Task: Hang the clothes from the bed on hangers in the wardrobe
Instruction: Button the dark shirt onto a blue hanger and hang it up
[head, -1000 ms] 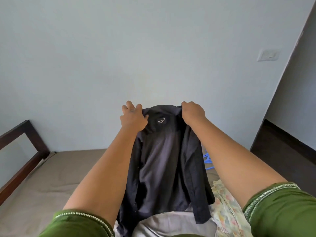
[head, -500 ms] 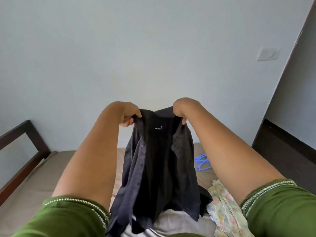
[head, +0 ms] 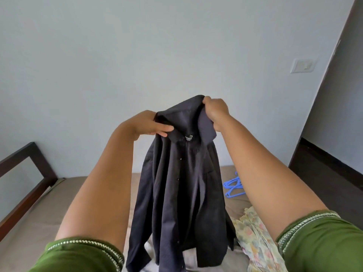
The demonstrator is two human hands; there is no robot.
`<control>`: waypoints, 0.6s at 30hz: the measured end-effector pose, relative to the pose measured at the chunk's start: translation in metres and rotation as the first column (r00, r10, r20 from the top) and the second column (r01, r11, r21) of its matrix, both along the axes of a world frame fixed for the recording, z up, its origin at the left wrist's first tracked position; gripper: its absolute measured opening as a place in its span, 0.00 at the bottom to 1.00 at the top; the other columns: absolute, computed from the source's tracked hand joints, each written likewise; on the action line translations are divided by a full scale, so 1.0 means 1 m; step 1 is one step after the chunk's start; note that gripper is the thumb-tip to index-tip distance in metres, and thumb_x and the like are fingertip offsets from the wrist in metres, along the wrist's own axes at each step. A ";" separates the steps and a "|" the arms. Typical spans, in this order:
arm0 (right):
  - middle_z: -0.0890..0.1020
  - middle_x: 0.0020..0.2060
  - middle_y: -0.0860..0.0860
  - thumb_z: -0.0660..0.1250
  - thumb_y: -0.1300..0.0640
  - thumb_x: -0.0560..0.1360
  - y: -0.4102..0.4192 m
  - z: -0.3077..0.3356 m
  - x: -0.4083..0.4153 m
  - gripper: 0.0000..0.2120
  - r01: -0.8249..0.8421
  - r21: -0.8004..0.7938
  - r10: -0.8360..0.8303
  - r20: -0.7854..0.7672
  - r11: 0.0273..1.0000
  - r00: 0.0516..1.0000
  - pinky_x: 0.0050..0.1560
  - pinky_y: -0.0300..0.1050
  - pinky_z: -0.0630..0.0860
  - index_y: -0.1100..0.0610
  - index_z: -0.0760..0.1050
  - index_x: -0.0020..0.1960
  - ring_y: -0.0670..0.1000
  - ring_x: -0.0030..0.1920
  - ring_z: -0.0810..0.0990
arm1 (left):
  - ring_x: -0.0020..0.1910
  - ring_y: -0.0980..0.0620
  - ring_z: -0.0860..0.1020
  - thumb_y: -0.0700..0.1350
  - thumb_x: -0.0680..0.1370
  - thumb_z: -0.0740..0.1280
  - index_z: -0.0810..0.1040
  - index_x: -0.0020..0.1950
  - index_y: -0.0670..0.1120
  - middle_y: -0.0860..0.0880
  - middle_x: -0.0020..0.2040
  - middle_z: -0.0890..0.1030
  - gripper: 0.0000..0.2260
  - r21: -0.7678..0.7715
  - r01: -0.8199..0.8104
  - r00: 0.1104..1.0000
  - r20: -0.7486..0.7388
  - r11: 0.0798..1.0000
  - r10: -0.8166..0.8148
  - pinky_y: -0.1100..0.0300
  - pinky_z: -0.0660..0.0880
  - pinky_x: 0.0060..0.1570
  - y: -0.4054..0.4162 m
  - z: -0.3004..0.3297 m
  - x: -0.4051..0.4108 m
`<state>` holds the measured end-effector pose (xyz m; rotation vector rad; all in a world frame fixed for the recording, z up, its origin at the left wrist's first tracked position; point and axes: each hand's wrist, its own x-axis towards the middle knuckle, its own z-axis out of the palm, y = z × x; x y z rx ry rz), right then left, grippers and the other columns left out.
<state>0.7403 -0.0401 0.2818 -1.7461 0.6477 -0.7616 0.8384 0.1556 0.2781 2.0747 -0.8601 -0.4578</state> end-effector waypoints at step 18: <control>0.77 0.39 0.51 0.75 0.57 0.66 -0.011 -0.026 -0.055 0.29 -0.070 -0.730 -0.069 -0.159 0.680 0.985 0.39 0.48 0.75 0.50 0.62 0.59 0.54 0.39 0.78 | 0.47 0.43 0.78 0.46 0.72 0.74 0.77 0.42 0.42 0.46 0.39 0.79 0.09 0.119 -0.287 0.753 0.641 0.951 0.147 0.58 0.68 0.38 0.005 0.003 -0.035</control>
